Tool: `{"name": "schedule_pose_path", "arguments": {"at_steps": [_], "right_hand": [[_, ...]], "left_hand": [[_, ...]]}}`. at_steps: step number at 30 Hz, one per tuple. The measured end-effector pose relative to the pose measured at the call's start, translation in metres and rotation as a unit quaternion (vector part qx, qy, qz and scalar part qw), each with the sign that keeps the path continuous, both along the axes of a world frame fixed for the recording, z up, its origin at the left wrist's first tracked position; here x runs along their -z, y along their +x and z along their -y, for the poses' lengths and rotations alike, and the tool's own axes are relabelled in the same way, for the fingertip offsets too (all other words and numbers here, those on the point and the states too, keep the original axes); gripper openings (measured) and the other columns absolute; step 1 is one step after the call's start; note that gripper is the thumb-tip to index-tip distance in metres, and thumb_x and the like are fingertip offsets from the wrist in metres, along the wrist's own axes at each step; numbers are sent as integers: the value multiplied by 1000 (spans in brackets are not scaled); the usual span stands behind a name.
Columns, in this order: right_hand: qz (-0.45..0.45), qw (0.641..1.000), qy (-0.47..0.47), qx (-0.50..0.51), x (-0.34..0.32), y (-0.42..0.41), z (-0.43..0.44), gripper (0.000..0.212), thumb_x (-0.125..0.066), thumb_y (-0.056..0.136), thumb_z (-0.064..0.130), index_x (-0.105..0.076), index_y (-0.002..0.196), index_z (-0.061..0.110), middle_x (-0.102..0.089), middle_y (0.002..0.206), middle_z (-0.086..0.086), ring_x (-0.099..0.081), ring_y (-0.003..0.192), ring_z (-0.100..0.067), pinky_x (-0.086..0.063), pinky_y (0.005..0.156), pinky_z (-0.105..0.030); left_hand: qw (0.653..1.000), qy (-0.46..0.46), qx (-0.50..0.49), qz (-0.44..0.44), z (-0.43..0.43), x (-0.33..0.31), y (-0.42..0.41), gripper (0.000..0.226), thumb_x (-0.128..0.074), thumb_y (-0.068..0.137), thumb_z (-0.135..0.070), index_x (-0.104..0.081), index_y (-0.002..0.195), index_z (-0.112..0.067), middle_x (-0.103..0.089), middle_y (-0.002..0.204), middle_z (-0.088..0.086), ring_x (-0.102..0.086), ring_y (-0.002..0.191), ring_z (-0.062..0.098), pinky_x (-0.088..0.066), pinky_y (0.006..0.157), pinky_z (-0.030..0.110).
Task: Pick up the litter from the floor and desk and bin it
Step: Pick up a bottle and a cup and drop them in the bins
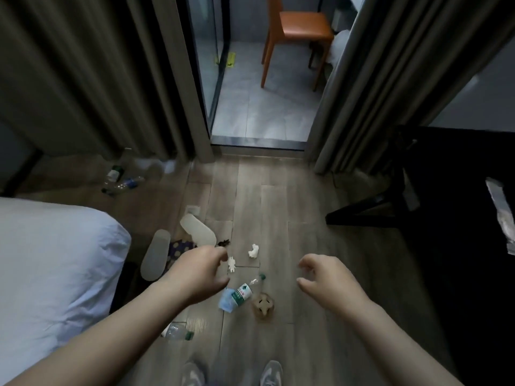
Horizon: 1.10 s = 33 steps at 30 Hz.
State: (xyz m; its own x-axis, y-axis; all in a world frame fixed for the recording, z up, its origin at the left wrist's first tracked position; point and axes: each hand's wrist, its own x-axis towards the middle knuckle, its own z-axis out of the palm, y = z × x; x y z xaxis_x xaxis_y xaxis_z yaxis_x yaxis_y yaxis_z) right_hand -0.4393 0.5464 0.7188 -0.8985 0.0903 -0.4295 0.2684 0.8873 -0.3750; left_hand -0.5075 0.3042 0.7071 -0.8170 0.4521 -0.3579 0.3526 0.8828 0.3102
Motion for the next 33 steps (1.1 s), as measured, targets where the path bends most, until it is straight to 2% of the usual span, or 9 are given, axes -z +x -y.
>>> {"name": "schedule_pose_path", "arguments": {"at_steps": [9,15,20,24,28,33], "right_hand": [[40,999,-1,32,179,-30,5,35,-59,87,33,-59,121,24,-62,120,5,-54,116,-12,-43,93,-25],[57,998,6,32,330,-29,2,37,-59,88,35,-59,123,24,-62,122,4,-55,116,-13,-44,95,-26],[69,997,22,6,472,-36,-7,37,-60,87,34,-59,122,24,-62,121,3,-56,115,-15,-45,93,-28],[57,996,49,-48,573,-51,-20,35,-61,87,31,-60,121,23,-63,119,2,-57,111,-15,-45,86,-25],[42,995,49,-76,641,-61,-27,32,-63,88,25,-61,120,24,-64,115,3,-61,103,-14,-46,75,-20],[26,995,41,-83,680,-52,-22,34,-63,88,33,-61,120,23,-63,115,2,-61,105,-16,-50,83,-26]], "left_hand": [[998,-32,47,26,-12,179,-46,34,-56,84,-37,-55,115,-22,-63,113,-2,-57,106,18,-46,83,29],[995,-52,78,44,-24,337,-47,36,-55,87,-39,-54,119,-21,-61,116,-2,-57,107,18,-45,84,29],[990,-83,105,51,-40,481,-46,34,-54,87,-39,-56,112,-15,-62,111,2,-57,103,21,-48,84,35],[987,-89,127,42,-52,584,-50,39,-56,87,-42,-56,113,-13,-61,110,6,-58,99,24,-48,80,33],[989,-72,130,15,-63,644,-62,48,-55,85,-54,-53,113,-15,-57,111,3,-56,97,22,-42,75,30],[993,-68,97,28,-70,685,-65,50,-59,80,-61,-50,106,-19,-48,101,0,-48,86,16,-38,70,26]]}}
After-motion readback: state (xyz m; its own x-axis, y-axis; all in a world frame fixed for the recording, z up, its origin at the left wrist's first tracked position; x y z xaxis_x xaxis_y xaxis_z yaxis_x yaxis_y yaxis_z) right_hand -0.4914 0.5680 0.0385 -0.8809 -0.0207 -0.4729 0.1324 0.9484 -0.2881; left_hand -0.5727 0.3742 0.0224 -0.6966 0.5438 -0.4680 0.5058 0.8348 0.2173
